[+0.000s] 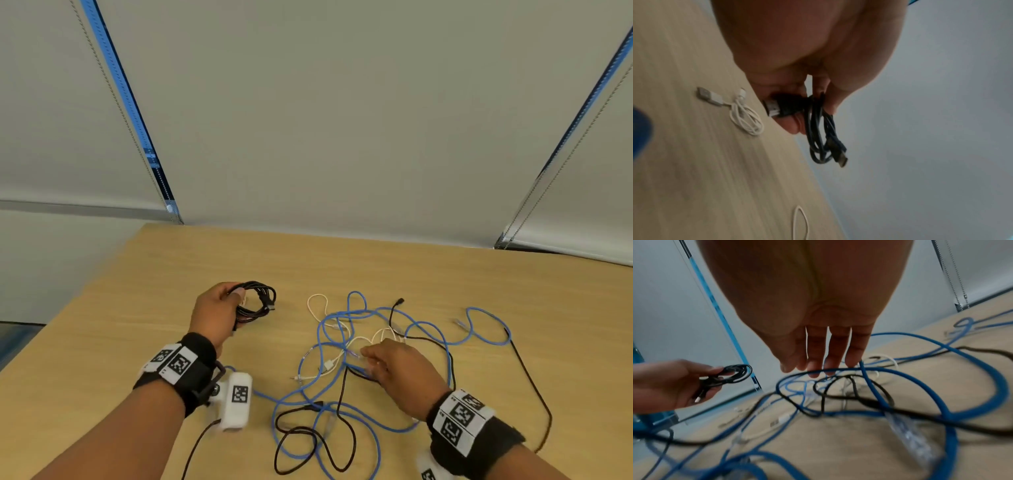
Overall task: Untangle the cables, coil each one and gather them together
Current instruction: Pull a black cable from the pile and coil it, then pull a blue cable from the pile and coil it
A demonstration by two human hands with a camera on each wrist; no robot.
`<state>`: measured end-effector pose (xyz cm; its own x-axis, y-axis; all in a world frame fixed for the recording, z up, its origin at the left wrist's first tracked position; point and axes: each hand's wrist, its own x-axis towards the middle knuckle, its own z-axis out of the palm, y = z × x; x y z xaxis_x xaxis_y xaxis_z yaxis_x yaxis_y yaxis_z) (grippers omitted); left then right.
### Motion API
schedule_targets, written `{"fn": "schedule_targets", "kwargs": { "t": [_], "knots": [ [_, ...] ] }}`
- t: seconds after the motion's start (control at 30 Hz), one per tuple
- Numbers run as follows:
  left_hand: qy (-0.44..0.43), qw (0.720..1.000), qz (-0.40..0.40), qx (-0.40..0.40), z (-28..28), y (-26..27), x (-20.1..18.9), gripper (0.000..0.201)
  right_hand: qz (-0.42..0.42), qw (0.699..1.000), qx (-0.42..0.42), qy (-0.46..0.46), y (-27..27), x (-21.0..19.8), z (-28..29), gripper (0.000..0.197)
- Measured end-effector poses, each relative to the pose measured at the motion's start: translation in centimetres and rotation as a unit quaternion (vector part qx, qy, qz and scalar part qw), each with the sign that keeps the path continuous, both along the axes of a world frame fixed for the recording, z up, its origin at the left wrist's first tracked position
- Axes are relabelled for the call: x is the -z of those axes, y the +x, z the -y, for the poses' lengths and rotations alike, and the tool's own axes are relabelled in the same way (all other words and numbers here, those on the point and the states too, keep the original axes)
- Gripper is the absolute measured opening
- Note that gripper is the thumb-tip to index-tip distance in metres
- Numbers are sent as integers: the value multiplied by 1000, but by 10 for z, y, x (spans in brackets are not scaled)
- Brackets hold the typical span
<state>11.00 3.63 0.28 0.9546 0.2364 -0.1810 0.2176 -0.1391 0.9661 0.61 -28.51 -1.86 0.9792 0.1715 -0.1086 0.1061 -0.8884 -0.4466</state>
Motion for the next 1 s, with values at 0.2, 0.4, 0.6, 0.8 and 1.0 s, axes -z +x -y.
{"fn": "schedule_targets", "kwargs": {
  "t": [0.2,0.4,0.6,0.8,1.0],
  "knots": [
    [71,993,-20,-91,-22,27,20,22,-1,994,-38,-103,-3,29,-9,30],
    [197,974,-87,-70,-33,30,31,42,-5,994,-30,-108,-7,41,-9,29],
    [389,920,-5,53,3,2,6,40,-10,995,-25,-96,-9,42,-8,30],
    [454,788,-114,400,69,-33,16,51,-23,998,-16,-65,-7,37,-8,27],
    [399,836,-79,368,79,-42,28,11,-30,999,13,20,-8,28,-4,19]
  ]
}}
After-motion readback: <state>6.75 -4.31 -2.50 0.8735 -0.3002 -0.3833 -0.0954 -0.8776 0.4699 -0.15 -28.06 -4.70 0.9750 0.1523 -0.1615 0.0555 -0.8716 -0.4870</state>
